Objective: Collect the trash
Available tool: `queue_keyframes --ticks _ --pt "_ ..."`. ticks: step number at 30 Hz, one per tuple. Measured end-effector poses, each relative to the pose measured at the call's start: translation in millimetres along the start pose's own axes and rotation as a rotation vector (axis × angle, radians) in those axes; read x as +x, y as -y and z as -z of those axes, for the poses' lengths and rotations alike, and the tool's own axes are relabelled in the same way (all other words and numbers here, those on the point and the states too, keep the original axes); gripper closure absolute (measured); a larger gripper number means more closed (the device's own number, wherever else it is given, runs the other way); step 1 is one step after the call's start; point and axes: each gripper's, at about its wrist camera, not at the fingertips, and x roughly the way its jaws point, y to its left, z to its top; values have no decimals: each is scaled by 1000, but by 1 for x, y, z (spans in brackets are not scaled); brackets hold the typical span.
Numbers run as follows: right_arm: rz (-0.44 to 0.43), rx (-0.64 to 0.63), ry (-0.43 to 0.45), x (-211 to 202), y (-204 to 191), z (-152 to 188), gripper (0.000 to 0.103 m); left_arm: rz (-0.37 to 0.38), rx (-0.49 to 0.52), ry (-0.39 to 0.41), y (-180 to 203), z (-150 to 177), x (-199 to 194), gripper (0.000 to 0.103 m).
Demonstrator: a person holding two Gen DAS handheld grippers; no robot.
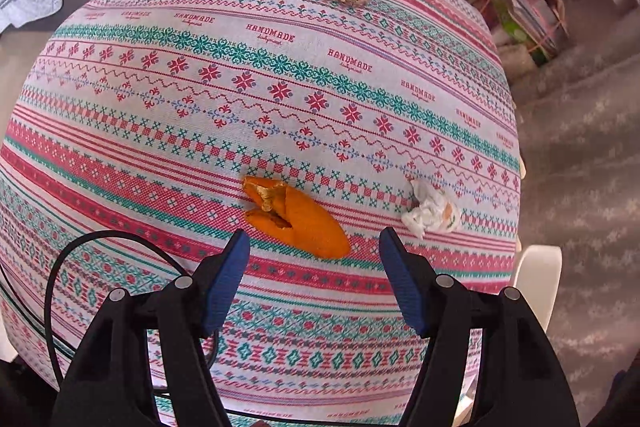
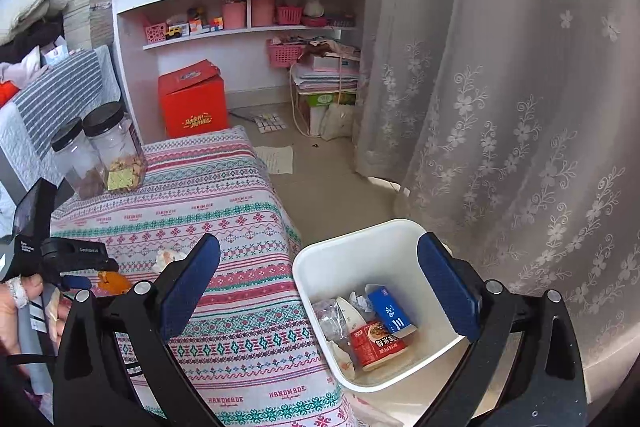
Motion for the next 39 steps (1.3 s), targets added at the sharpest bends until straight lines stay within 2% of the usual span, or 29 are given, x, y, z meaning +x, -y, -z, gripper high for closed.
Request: queue_keyframes --ticks 4,8,11,16,24,27,31,35,36,38,39 --pt "5 -26 -28 14 -10 1 8 -38 -48 22 6 -1 14 44" --pt "6 -59 -46 29 -23 0 8 -84 -62 13 2 -3 28 60" --pt "-7 -101 -58 43 -37 0 8 -52 -39 13 -4 -4 29 66" --pt "-77 -192 -73 68 -66 4 8 56 15 12 -30 -3 12 87" --pt "-213 -435 -73 90 -129 7 8 149 129 131 -83 13 -74 88" --pt "-258 -475 -110 105 -152 8 8 181 176 184 -104 28 -103 88" --pt "-290 -521 -170 129 -179 17 9 242 196 204 -113 38 -111 88" --pt "-286 -501 -236 155 -192 24 10 224 268 251 -103 38 -119 88" --pt "-284 -494 -252 160 -195 26 12 237 264 245 -104 37 -119 88" --pt "-276 -484 -288 171 -198 31 23 249 254 240 -110 35 -120 88" --pt "-276 -479 -315 177 -200 34 36 248 254 241 -111 33 -120 88"
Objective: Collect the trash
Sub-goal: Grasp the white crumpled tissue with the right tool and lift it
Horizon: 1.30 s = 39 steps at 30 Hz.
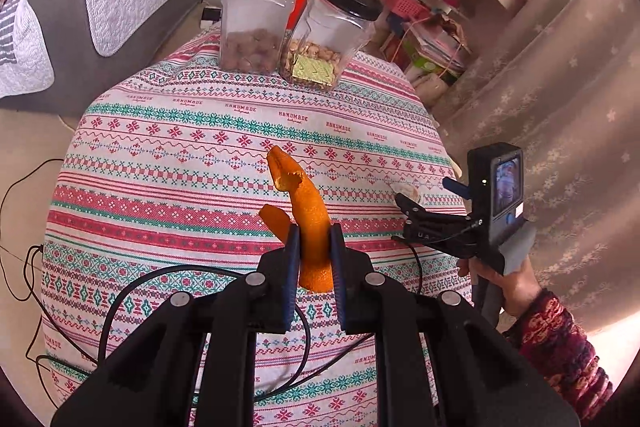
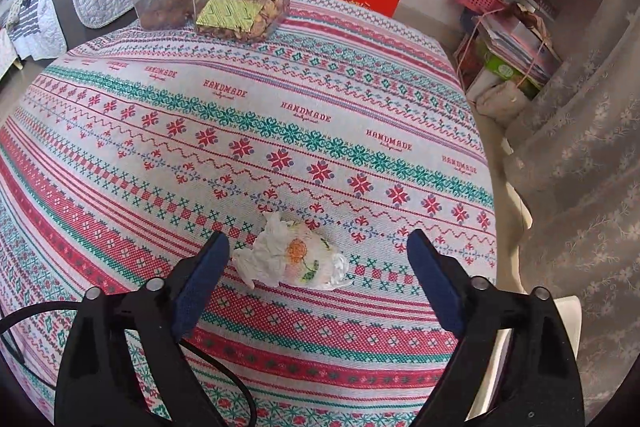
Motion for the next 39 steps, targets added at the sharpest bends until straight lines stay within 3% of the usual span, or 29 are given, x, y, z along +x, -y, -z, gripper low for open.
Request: queue_keyframes --ticks 1,4,11,17,21,32,39 --pt "-17 8 -17 4 -1 1 49 0 -1 1 -2 0 -1 88" --pt "-6 1 -5 3 -10 -1 62 -3 0 5 -7 -1 -4 88" --pt "-71 32 19 -16 -13 1 64 -25 -13 41 -18 -6 -14 88" --pt "-125 135 125 -53 10 -8 64 -29 -11 81 -16 -10 -20 88" --pt "-112 187 207 -82 26 -10 64 -34 4 87 -12 -12 -19 88" --pt "46 349 415 -174 90 18 64 -31 21 122 -4 -14 -21 88" --pt "184 489 479 -215 133 56 63 -26 39 128 7 -12 -18 88"
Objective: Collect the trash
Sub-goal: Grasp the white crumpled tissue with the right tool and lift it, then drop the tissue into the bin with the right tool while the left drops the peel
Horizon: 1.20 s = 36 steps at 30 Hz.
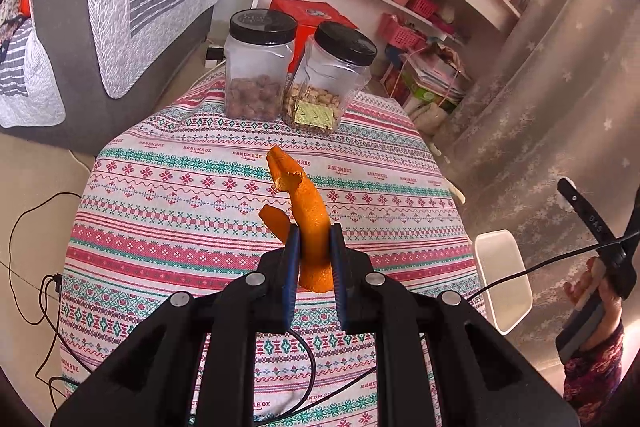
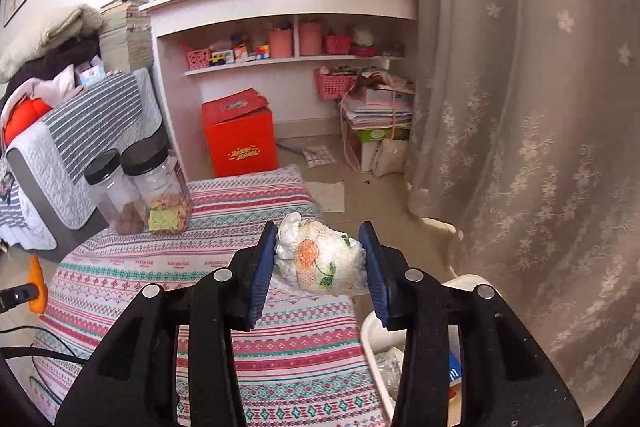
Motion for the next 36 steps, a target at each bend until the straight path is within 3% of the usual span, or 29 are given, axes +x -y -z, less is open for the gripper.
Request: queue_keyframes --ticks 3,7,10,13,14,16,21,28,36 --pt "125 55 6 -11 26 5 63 7 10 4 5 -1 0 88" --pt "341 144 -76 -10 67 22 63 24 60 41 23 -5 -8 88" --pt "421 168 -149 -4 89 36 61 58 124 63 50 -9 -13 88" --pt "476 168 -156 -10 98 45 54 85 200 78 86 -17 -16 88" --pt "490 169 -145 -16 99 47 50 98 222 82 99 -22 -17 88" --pt "512 185 -108 -29 102 50 26 135 258 88 127 -31 -18 88" --pt "551 223 -43 -54 109 56 12 246 351 62 205 -44 -11 88" --pt "563 321 -61 -65 128 70 7 377 450 -59 309 -32 22 88" --pt "543 381 -53 -74 133 77 7 428 511 -226 388 -19 80 86"
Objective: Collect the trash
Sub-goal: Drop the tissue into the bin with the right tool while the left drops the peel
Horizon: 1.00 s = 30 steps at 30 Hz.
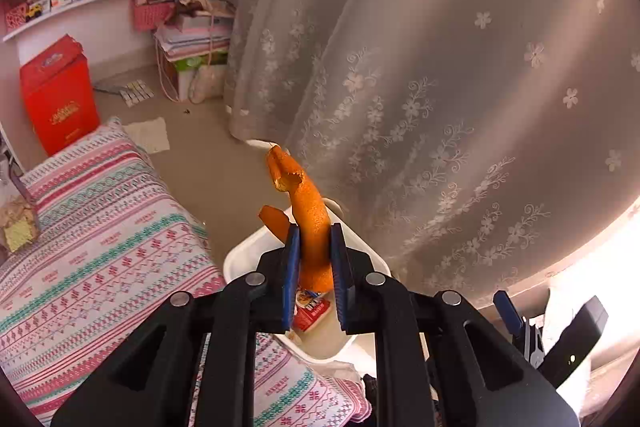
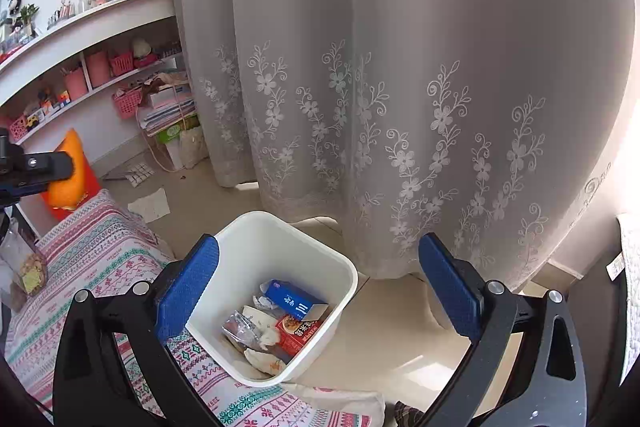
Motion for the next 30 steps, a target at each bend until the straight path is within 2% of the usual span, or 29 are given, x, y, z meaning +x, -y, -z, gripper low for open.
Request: queue_keyframes --ticks 3,5,7,8,9,11,16,18,20,24,27,30 --pt "-11 4 5 -3 -1 0 7 41 -49 -44 -2 -5 21 84" --pt "-20 -5 9 -6 -3 1 7 69 -100 -40 -8 -4 21 75" --pt "-39 -12 16 -9 -6 2 7 87 -119 -25 -13 1 11 51" --pt "-56 -17 20 -12 -8 3 7 58 -106 -17 -14 3 5 45" --pt "-78 -20 21 -15 -11 4 7 16 -88 -9 -14 6 -3 34" --pt "-140 -18 33 -27 -16 6 7 -87 -44 13 -17 17 -24 23" --pt "-301 -104 56 -60 -45 24 7 -435 103 139 -20 62 -84 14" --pt "-352 -144 60 -73 -57 35 7 -529 120 183 -26 83 -105 11" --pt "-381 -178 63 -84 -68 46 7 -596 101 219 -35 103 -126 11" --pt "-472 -226 73 -104 -85 63 7 -684 -5 269 -63 140 -167 11" --pt "-541 -269 77 -118 -99 75 7 -781 -64 294 -77 162 -192 11" --pt "-607 -306 76 -132 -111 85 7 -849 -115 335 -88 183 -214 7"
